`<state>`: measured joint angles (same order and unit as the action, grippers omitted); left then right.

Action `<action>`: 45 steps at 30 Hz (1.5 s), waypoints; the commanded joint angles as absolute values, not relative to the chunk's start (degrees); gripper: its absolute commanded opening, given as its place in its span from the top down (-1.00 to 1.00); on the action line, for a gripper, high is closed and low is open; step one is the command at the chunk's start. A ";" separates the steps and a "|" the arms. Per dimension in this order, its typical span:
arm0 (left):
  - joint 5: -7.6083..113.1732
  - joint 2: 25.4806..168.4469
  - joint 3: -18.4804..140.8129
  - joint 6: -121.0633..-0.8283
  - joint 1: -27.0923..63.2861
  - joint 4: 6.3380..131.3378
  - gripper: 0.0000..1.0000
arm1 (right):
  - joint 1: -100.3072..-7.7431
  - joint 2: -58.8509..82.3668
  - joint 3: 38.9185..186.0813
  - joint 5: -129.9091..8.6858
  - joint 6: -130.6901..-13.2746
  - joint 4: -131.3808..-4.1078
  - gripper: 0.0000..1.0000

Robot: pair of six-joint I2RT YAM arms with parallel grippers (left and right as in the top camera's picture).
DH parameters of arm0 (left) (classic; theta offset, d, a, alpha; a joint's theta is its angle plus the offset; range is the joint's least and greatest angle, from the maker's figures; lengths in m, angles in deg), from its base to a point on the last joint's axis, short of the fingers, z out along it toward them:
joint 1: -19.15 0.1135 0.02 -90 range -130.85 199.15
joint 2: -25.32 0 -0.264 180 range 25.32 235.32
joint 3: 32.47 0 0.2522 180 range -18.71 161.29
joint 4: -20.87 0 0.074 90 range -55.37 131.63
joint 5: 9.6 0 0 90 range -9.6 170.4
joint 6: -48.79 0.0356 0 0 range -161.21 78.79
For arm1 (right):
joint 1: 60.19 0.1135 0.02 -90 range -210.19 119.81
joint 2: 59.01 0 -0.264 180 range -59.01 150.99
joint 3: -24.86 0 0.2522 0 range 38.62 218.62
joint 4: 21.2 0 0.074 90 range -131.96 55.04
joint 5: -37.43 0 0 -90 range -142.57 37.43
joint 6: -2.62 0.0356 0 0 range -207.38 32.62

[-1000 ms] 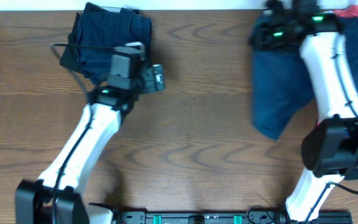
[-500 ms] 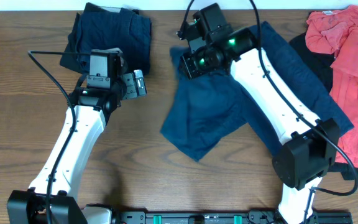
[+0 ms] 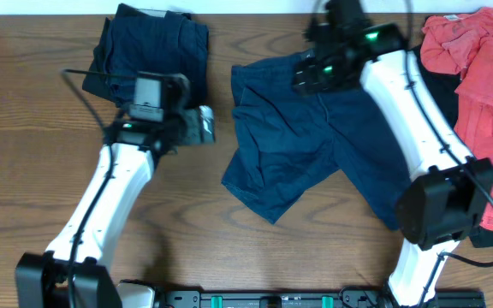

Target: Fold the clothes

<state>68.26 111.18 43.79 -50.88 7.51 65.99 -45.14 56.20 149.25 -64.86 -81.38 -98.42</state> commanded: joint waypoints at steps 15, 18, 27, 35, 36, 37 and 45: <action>66.84 122.46 42.48 -30.90 -9.83 68.41 -0.96 | -53.40 56.49 149.34 -63.51 -82.30 -96.21 -0.59; 67.60 126.72 42.48 -30.93 -10.24 65.72 -0.97 | -53.40 56.49 149.34 -63.51 -82.28 -95.82 -0.57; 67.99 128.49 44.01 -32.21 -9.76 65.13 -0.70 | -53.42 56.49 149.34 -63.51 -82.28 -94.27 -0.56; 68.13 128.43 44.18 -33.33 -9.80 65.20 0.13 | -53.42 56.49 149.34 -63.51 -82.30 -94.09 -0.56; 68.74 128.30 44.23 -33.35 -9.78 65.33 0.33 | -53.42 56.49 149.34 -63.49 -82.30 -94.11 -0.56; 69.55 128.01 44.29 -33.37 -9.76 65.37 0.46 | -53.42 56.49 149.34 -63.49 -82.30 -94.11 -0.57; 75.60 120.93 45.34 -40.87 -7.51 66.03 0.51 | -53.42 56.49 149.34 -63.49 -82.32 -94.14 -0.58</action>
